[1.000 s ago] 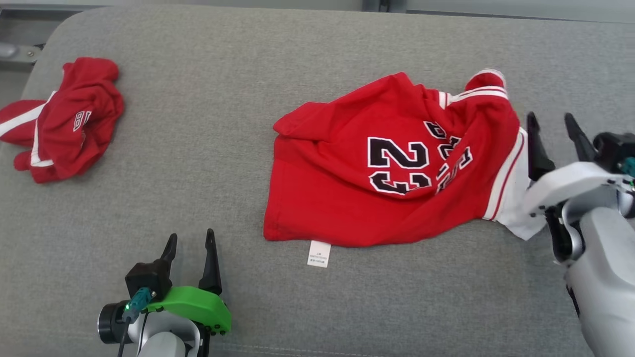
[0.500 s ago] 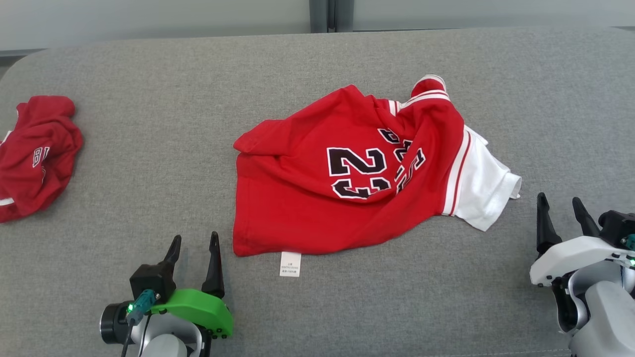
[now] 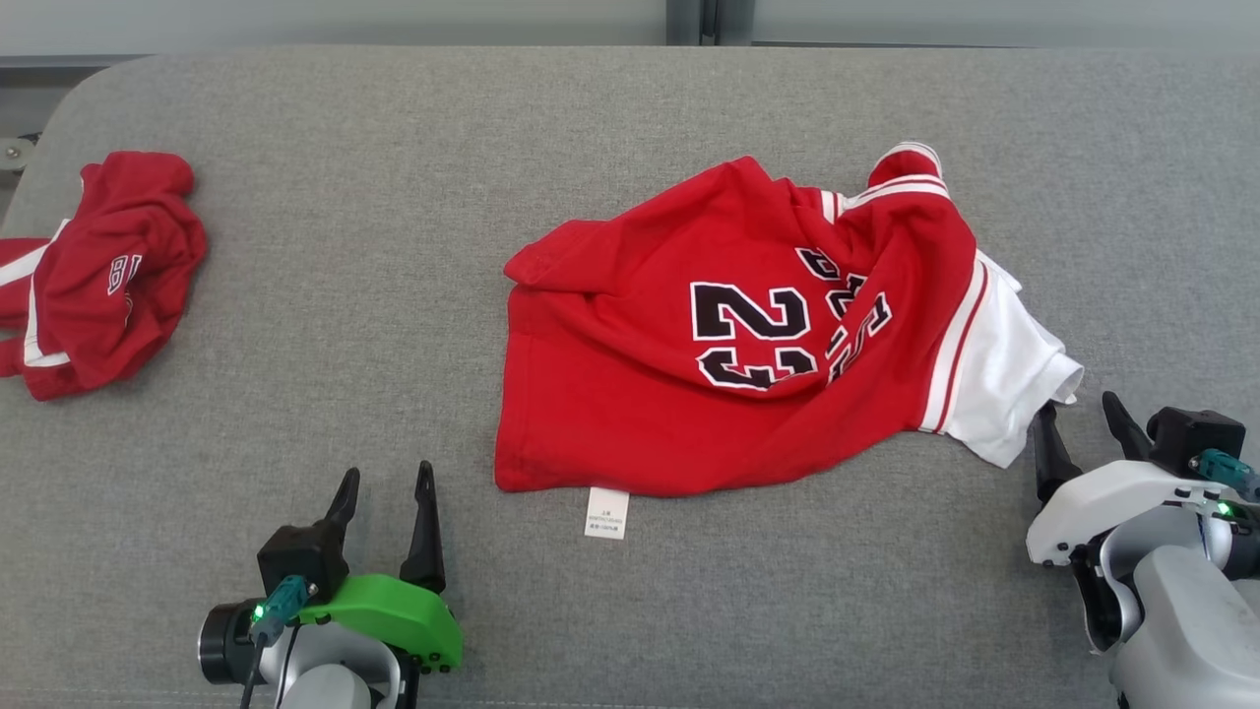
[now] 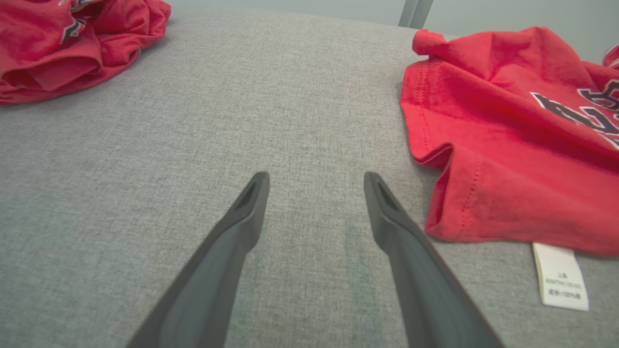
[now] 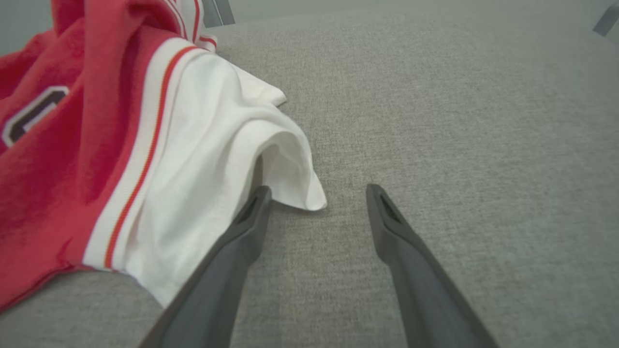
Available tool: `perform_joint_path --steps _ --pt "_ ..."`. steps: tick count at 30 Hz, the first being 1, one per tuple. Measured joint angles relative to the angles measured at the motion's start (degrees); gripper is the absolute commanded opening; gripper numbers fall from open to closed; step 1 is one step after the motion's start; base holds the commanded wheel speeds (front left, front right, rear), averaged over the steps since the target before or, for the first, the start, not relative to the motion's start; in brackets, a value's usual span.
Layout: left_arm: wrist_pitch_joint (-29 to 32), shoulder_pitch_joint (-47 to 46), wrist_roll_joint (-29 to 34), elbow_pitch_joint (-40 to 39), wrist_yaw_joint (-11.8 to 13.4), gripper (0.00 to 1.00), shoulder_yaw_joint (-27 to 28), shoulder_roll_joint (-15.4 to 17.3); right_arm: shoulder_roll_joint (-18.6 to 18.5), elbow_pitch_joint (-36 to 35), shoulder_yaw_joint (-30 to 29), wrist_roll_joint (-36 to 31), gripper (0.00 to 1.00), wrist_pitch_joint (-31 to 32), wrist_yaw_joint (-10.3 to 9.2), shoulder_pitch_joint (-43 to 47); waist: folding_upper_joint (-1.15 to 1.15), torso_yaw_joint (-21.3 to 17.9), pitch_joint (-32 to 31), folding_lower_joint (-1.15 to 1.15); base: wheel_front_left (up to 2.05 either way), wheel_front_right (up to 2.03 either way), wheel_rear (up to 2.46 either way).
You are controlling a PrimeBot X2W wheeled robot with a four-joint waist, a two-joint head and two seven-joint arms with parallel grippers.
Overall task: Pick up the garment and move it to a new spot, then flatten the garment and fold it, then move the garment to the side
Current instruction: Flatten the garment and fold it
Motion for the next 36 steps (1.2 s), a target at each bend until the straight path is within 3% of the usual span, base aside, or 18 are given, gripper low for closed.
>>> perform_joint_path --steps 3,4,5,7,8,13,22,23,24,30,36 --pt "0.0 0.0 -0.01 -0.07 0.0 1.0 0.16 0.0 -0.24 0.66 0.0 -0.55 0.92 0.0 0.0 -0.83 0.0 0.18 0.39 0.0 0.0 0.0 0.0" --pt "0.0 -0.01 -0.01 -0.08 0.0 1.0 0.21 0.0 -0.31 0.81 -0.01 -0.79 0.57 0.0 0.0 -1.1 0.0 0.21 0.51 0.0 0.0 0.0 0.0" --pt "-0.01 -0.02 -0.01 -0.11 -0.01 1.0 0.22 0.0 -0.42 0.81 -0.01 -1.19 0.47 0.0 0.0 -1.33 0.0 0.23 0.65 0.0 0.0 0.0 0.0" --pt "0.0 -0.05 0.0 -0.14 -0.01 1.0 0.31 0.0 -0.52 0.82 -0.07 -1.58 0.1 0.0 0.0 -1.76 0.0 0.27 0.83 0.0 0.0 0.0 0.0" --pt "-0.01 -0.07 0.01 -0.18 -0.02 1.0 0.33 0.0 -0.49 0.93 -0.03 -1.69 0.0 0.0 0.0 -1.88 0.0 0.27 0.9 0.0 0.0 0.0 0.0" --pt "0.0 -0.13 0.11 -0.16 -0.1 1.0 0.62 0.0 -0.98 1.94 0.35 -2.18 0.0 0.0 0.0 -2.14 0.0 0.11 0.76 0.0 0.0 0.0 0.0" --pt "-0.01 0.92 -0.13 -0.21 -0.09 1.0 0.12 0.0 -6.21 0.46 -2.52 -5.01 0.0 0.0 0.0 2.6 0.0 -1.08 -1.82 0.0 0.0 0.0 0.0" --pt "-0.01 1.19 -0.13 -0.03 -0.09 1.0 -0.09 -0.01 -6.31 0.4 -2.67 -5.42 0.45 0.0 0.0 2.96 0.0 -1.32 -2.19 0.0 0.0 0.0 0.0" --pt "0.0 1.35 -0.14 0.07 -0.09 1.0 -0.29 -0.01 -6.57 0.55 -2.58 -6.55 1.0 0.0 0.01 3.3 0.0 -1.54 -2.58 0.0 0.0 0.0 0.0" --pt "-0.01 2.37 -0.55 1.15 -0.09 1.0 -1.03 -0.01 -6.75 -1.36 -7.5 -9.11 1.0 0.0 0.01 7.72 0.0 -2.56 -5.27 0.0 0.0 0.0 0.0" --pt "-0.01 4.51 -0.3 1.02 0.05 1.0 -0.01 0.0 -3.22 -8.9 -11.66 -8.77 1.0 -0.01 0.0 13.16 0.0 -3.5 -8.16 0.0 0.0 0.0 0.0"
